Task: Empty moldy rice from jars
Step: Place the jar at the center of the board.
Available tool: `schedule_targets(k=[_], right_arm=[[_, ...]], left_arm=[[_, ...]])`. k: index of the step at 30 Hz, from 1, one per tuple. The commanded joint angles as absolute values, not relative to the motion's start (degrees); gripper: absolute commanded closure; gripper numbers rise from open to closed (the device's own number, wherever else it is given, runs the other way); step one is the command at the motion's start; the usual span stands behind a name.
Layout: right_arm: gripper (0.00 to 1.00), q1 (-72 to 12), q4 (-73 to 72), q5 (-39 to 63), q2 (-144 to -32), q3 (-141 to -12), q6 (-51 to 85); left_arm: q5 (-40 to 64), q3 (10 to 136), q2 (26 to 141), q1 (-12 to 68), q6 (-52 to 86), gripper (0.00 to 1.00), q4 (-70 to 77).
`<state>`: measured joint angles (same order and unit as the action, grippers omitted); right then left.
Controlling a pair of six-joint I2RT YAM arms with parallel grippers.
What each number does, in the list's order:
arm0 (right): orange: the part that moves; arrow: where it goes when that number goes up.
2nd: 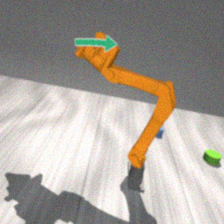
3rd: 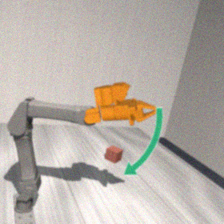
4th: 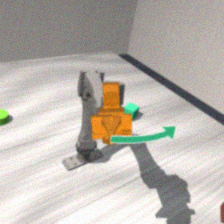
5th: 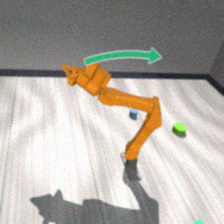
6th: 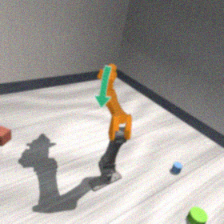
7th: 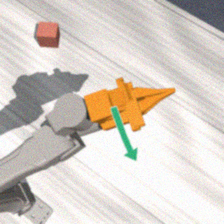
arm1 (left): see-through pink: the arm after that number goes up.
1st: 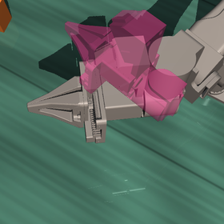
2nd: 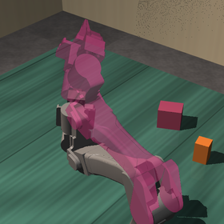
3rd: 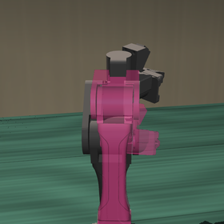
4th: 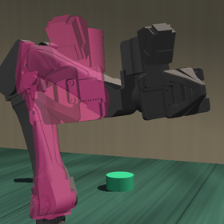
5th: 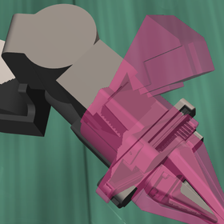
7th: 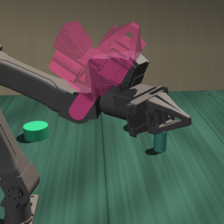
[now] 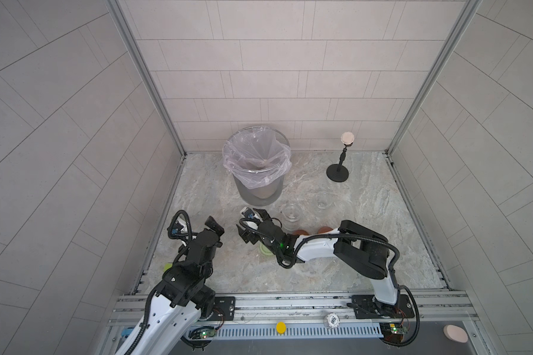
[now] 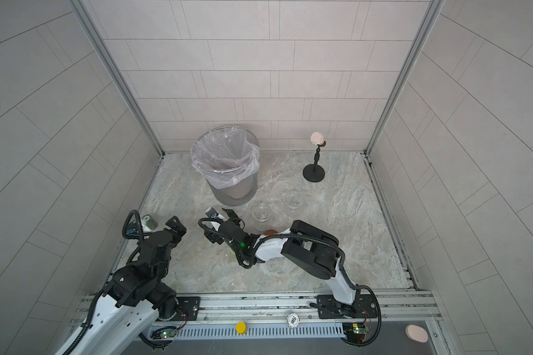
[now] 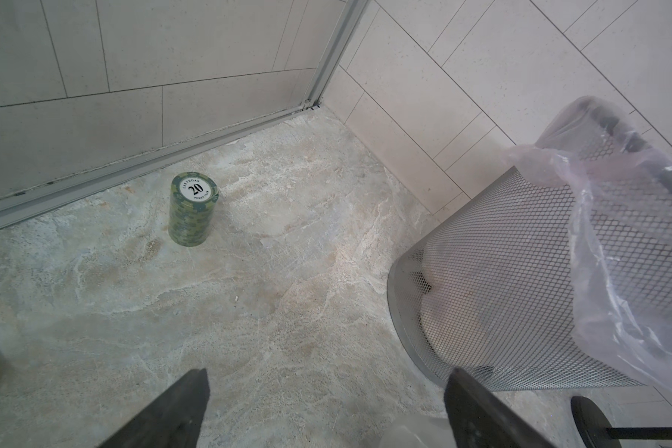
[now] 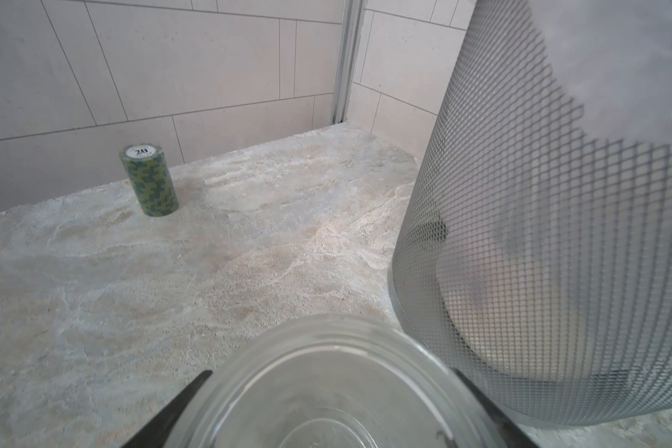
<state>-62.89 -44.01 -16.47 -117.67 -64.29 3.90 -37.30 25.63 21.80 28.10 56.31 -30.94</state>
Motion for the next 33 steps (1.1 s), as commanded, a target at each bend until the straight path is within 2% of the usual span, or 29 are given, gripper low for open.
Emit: schedule_targets(k=[1, 6, 8, 10, 12, 17, 18, 19, 28, 33], right_arm=[[0.60, -62.76, -49.31, -17.49, -119.63, -65.93, 4.57], [0.57, -62.66, -49.53, -17.49, -120.85, -66.64, 4.60], [0.53, -62.49, -49.58, -17.49, -121.02, -66.38, 4.82], [0.45, -62.40, -49.84, -17.50, -121.27, -66.14, 4.99], [0.34, -62.41, -49.92, -17.49, -121.46, -65.88, 5.16], [0.12, -62.40, -52.83, -19.00, -121.46, -63.78, 6.41], [0.02, -62.41, -53.86, -19.40, -121.55, -63.34, 6.42], [0.00, -62.40, -54.31, -19.53, -121.68, -63.20, 6.42], [0.00, -62.59, -54.41, -19.46, -121.17, -62.69, 5.34], [0.00, -62.62, -53.26, -19.44, -116.94, -61.29, 3.51]], left_arm=[[-38.36, 25.22, 21.90, 27.77, 56.34, 0.00, -30.84], [-38.98, 26.31, 22.47, 27.80, 55.99, 0.00, -32.43], [-39.10, 26.86, 23.31, 27.82, 56.06, 0.00, -33.49], [-39.86, 27.41, 24.62, 27.77, 57.60, 0.00, -35.12], [-41.42, 28.11, 26.02, 27.76, 60.50, 0.00, -37.79], [-40.14, 27.79, 26.68, 27.77, 57.94, 0.00, -35.55], [-40.37, 27.75, 26.49, 27.78, 57.64, 0.00, -35.34], [-40.67, 27.68, 26.32, 27.80, 57.44, 0.00, -35.25], [-42.14, 26.73, 22.61, 27.78, 53.16, 0.00, -33.54], [-42.94, 26.08, 19.52, 27.77, 46.68, 0.00, -29.96]])
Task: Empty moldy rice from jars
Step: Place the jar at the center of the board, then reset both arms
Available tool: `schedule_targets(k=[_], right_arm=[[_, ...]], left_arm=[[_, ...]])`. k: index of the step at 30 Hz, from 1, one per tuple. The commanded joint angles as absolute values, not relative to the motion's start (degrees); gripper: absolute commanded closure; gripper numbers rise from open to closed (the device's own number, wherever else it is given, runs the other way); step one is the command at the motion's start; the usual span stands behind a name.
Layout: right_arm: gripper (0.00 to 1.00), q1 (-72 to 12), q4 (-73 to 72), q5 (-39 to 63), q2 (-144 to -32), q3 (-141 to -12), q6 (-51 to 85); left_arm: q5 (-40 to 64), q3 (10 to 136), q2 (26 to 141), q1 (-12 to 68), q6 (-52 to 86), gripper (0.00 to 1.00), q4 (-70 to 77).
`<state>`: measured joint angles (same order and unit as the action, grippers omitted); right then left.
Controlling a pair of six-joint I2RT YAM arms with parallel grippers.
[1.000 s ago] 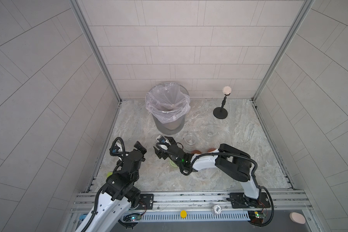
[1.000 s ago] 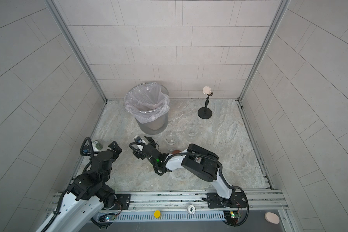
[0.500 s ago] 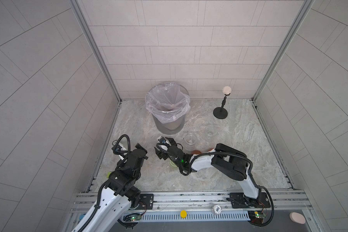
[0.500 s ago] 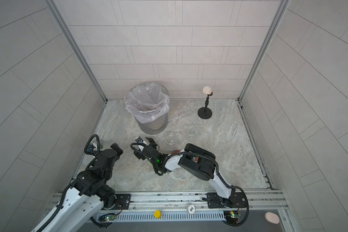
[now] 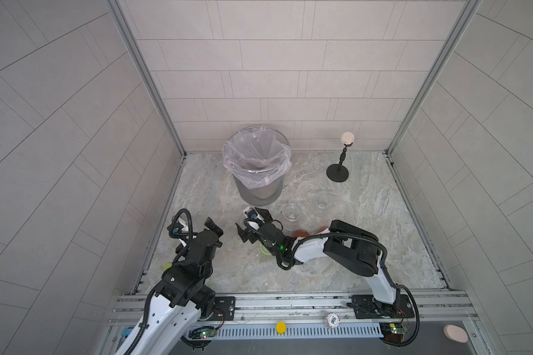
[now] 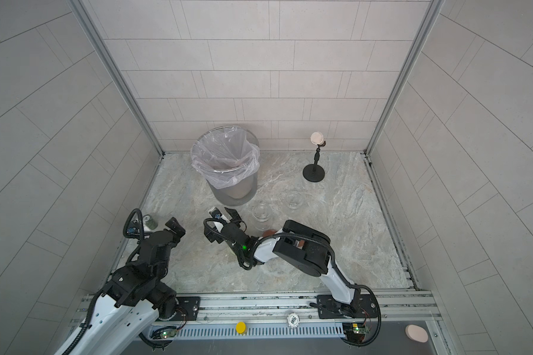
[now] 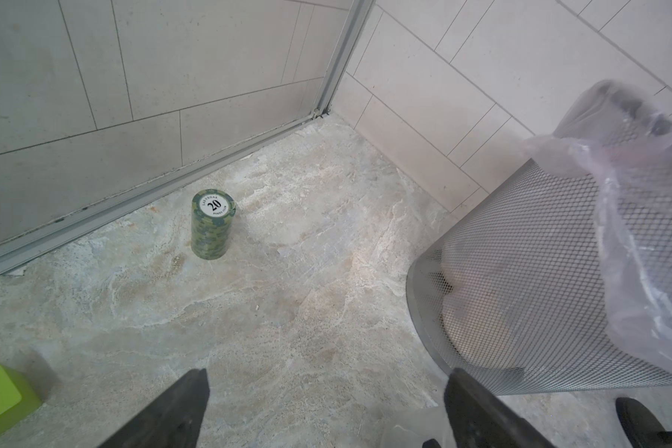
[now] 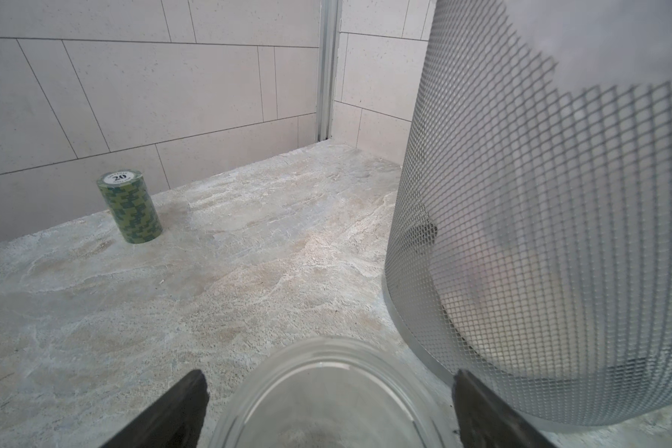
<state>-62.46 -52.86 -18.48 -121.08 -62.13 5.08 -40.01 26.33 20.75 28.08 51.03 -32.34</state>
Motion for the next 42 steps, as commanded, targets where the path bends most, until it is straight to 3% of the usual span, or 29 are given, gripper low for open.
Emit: schedule_targets(k=[1, 8, 12, 18, 27, 30, 34, 37, 42], right_arm=[[0.00, -62.58, -51.86, -19.44, -115.69, -61.07, 3.58], [0.00, -62.52, -29.70, -21.35, -101.64, -62.36, 7.12], [0.00, -61.58, -16.73, -15.22, -94.62, -64.47, 6.36], [0.00, -59.55, -17.23, -15.89, -86.20, -59.05, 8.62], [0.00, -55.80, -4.04, -21.61, -79.01, -60.55, 5.38], [0.00, -50.71, -2.47, -20.54, -76.49, -58.52, 8.42], [0.00, -39.25, -3.20, -9.34, -70.87, -52.86, 14.82], [0.00, -35.93, -7.66, -16.78, -65.52, -46.14, 14.16], [0.00, -32.29, -12.83, -27.39, -61.39, -38.86, 1.82]], left_arm=[[-43.23, 26.10, 19.43, 27.79, 45.12, 0.00, -28.90], [-51.29, 23.74, 20.69, 27.77, 33.75, 0.00, -15.53], [-55.41, 19.61, 23.58, 27.69, 24.32, 0.00, -1.03], [-55.93, 17.56, 33.80, 25.89, 13.26, 0.00, 13.19], [-50.05, 16.43, 53.34, 20.23, 2.35, 0.00, 31.42], [-48.59, 16.11, 61.06, 19.48, -0.80, 0.00, 40.69], [-43.83, 14.00, 70.41, 17.89, -4.27, 0.00, 54.66], [-43.06, 13.00, 76.21, 17.54, -5.57, 0.00, 62.13], [-41.20, 11.02, 84.46, 17.23, -7.07, 0.00, 73.81]])
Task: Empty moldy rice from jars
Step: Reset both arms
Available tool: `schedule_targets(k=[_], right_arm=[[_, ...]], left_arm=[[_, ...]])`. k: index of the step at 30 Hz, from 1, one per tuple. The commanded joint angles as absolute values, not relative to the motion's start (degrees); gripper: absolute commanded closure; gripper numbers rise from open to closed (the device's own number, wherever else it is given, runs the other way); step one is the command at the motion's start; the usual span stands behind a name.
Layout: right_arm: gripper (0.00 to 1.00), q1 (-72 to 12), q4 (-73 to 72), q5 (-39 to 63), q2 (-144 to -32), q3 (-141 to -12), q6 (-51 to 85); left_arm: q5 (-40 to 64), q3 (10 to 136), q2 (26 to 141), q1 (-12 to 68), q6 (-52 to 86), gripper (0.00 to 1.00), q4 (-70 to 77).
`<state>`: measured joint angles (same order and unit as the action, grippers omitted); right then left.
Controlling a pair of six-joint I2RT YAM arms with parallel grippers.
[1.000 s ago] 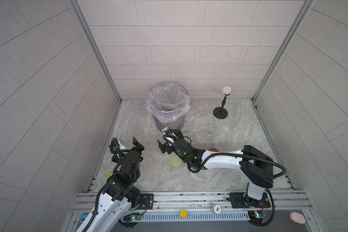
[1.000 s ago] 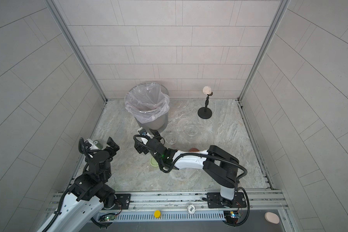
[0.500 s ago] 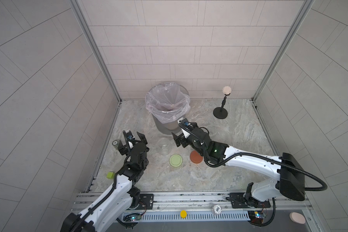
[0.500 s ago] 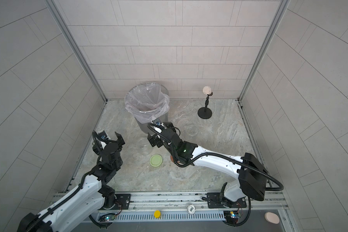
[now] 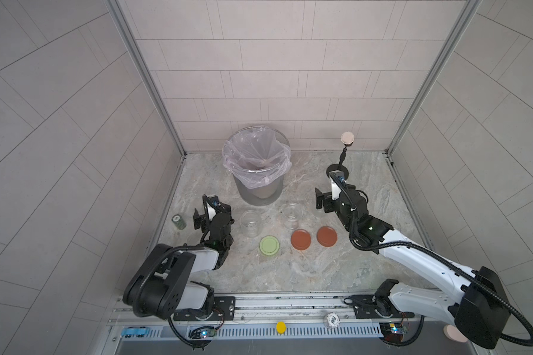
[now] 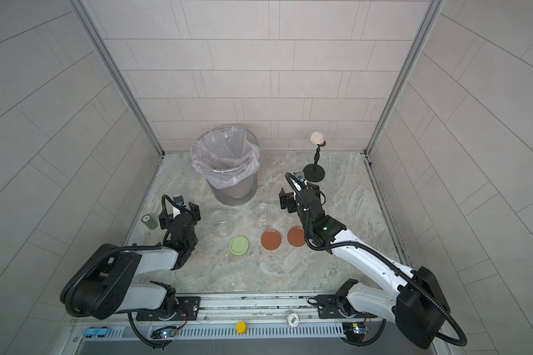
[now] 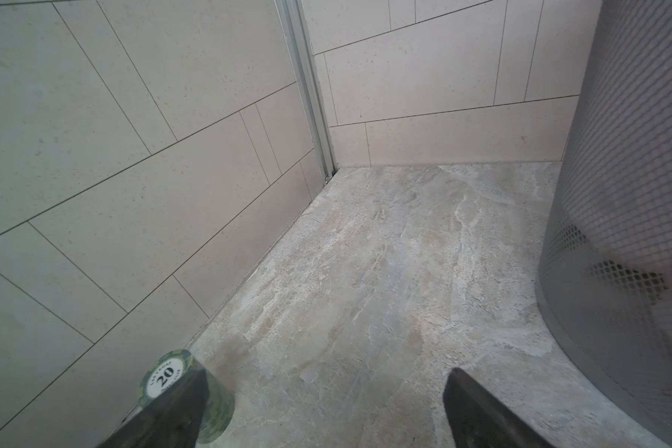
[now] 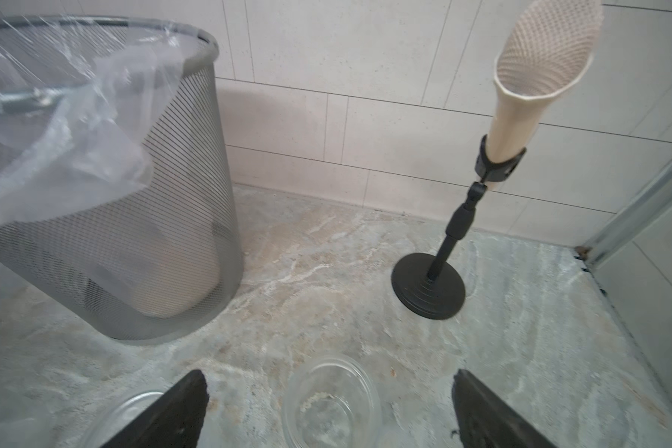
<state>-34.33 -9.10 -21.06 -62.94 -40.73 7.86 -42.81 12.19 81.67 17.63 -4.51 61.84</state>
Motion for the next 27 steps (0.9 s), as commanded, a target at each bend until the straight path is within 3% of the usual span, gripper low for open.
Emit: schedule_targets(k=[1, 5, 14, 23, 27], right_arm=[[0.00, -30.27, -11.85, -27.33, -60.90, -38.20, 2.34], [0.00, -23.23, -11.75, -24.06, -59.07, -34.06, 0.69], [0.00, -10.54, -24.37, -28.67, -59.94, -22.89, 6.64], [0.00, -6.97, -44.81, -27.32, -76.79, -18.72, 5.22], [0.00, -6.29, -48.25, -21.08, -82.64, -19.38, 3.54]], left_arm=[[-40.32, 10.68, 86.18, 17.23, -7.43, 0.00, 76.08], [-37.74, 11.51, 88.88, 17.05, -7.94, 0.00, 76.31], [-33.76, 11.36, 91.19, 15.22, -6.36, 0.00, 76.52], [-30.76, 12.57, 94.22, 13.68, -5.27, 0.00, 76.58], [-30.76, 12.58, 94.31, 13.54, -5.19, 0.00, 76.64]])
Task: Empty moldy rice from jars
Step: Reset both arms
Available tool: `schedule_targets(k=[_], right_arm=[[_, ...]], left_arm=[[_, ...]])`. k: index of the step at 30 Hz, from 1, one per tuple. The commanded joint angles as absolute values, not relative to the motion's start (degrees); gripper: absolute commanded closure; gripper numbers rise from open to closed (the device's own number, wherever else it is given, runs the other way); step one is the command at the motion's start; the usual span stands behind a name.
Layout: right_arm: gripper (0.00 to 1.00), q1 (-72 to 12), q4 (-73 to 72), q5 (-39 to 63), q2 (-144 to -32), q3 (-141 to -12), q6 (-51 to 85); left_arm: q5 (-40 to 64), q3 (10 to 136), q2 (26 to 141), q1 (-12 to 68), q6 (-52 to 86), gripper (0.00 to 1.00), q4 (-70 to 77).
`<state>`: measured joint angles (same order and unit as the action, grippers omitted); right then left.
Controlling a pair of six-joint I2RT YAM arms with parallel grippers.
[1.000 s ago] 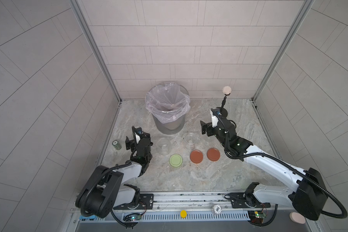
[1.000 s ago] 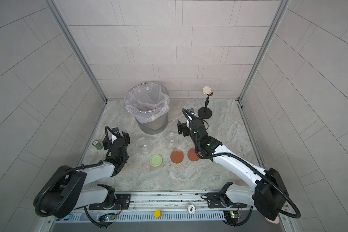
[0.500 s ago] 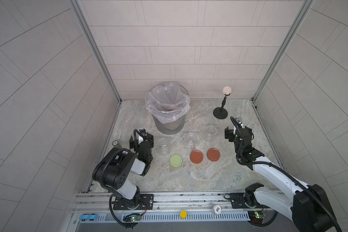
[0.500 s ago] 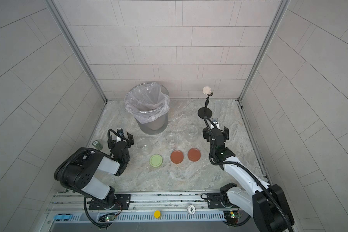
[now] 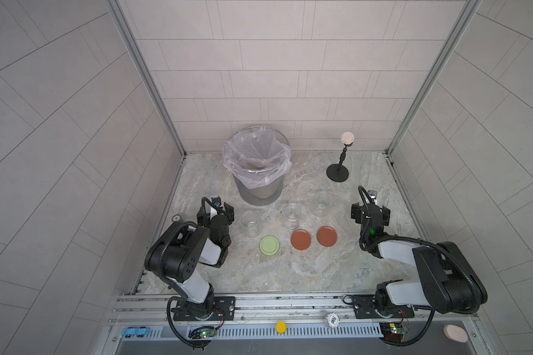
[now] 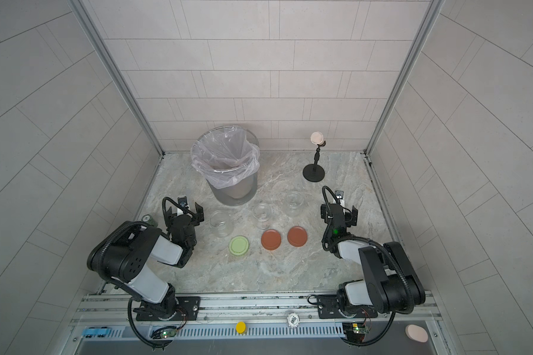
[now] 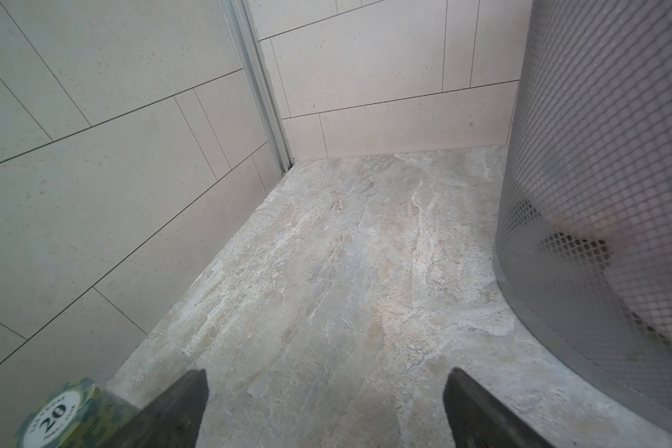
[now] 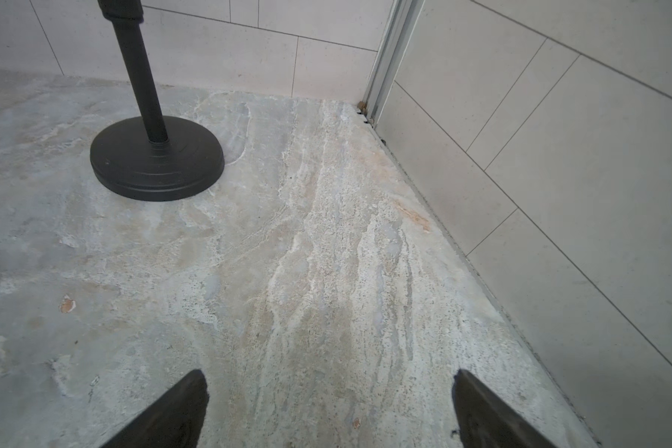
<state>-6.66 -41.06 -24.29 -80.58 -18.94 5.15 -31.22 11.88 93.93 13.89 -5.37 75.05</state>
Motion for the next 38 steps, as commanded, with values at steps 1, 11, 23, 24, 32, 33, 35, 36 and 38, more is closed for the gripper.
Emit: schedule_targets(k=[1, 11, 23, 24, 32, 33, 35, 36, 38], right_arm=[[0.00, -6.33, -49.10, -20.68, -84.36, -19.69, 3.44], [0.00, -4.92, -42.05, -18.11, -86.66, -24.44, 3.94], [0.00, -4.92, -42.02, -18.15, -86.66, -24.50, 3.96], [0.00, -4.91, -42.05, -18.11, -86.67, -24.49, 3.95], [0.00, -4.66, -40.43, -17.69, -87.84, -25.86, 4.04], [0.00, -4.66, -40.24, -17.58, -87.79, -25.90, 4.06], [0.00, -4.60, -40.58, -17.61, -87.36, -25.67, 3.97], [0.00, -4.65, -40.79, -17.49, -87.24, -25.41, 4.04], [0.00, -4.59, -41.47, -17.65, -86.68, -24.75, 3.96]], left_arm=[[-30.73, 12.62, 94.31, 13.50, -5.10, 0.00, 76.59], [-31.66, 14.08, 95.61, 12.79, -4.81, 0.00, 76.49], [-29.88, 20.92, 92.54, 8.70, 0.32, 0.00, 59.45], [-29.94, 20.96, 92.55, 8.77, 0.28, 0.00, 59.43], [-29.88, 20.92, 92.48, 8.72, 0.27, 0.00, 59.46], [-29.89, 20.92, 92.51, 8.71, 0.32, 0.00, 59.41], [-29.84, 20.92, 92.49, 8.70, 0.34, 0.00, 59.42], [-29.87, 20.96, 92.54, 8.70, 0.28, 0.00, 59.44], [-29.93, 20.92, 92.43, 8.71, 0.30, 0.00, 59.41]])
